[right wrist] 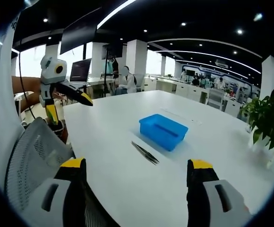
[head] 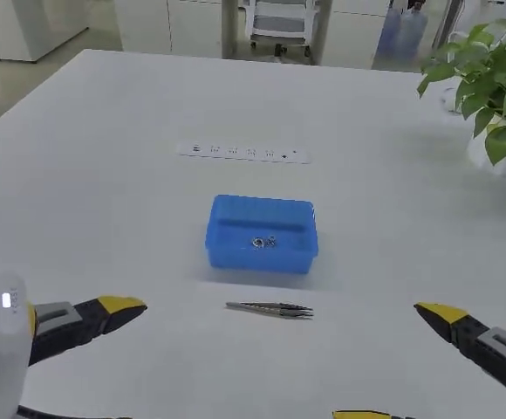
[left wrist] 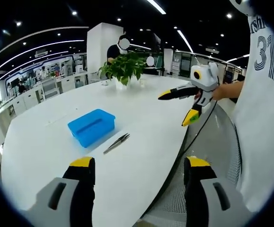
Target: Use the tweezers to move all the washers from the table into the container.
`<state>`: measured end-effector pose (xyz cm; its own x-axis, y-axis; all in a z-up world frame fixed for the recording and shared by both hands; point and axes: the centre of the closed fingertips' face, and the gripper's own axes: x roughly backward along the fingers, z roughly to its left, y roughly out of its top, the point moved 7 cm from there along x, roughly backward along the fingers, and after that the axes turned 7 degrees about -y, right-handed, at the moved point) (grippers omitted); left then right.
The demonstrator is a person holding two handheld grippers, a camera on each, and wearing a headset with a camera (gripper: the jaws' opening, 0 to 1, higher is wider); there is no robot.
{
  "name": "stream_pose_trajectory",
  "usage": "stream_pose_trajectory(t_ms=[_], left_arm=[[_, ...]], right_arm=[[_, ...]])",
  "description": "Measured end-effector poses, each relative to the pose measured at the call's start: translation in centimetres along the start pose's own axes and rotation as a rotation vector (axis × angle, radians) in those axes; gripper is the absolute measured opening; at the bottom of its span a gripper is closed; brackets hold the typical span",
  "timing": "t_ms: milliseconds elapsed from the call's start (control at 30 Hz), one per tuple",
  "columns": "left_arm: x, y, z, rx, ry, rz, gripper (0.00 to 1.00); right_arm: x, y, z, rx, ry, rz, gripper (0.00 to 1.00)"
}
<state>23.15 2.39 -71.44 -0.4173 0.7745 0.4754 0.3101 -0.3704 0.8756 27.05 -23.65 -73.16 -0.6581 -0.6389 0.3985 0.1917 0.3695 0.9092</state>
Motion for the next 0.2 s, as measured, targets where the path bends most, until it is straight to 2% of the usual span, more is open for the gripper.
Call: stream_pose_trajectory(t_ms=[200], left_arm=[[0.18, 0.23, 0.18, -0.01, 0.01, -0.004, 0.82]], right_arm=[[-0.28, 0.66, -0.27, -0.007, -0.012, -0.02, 0.88]])
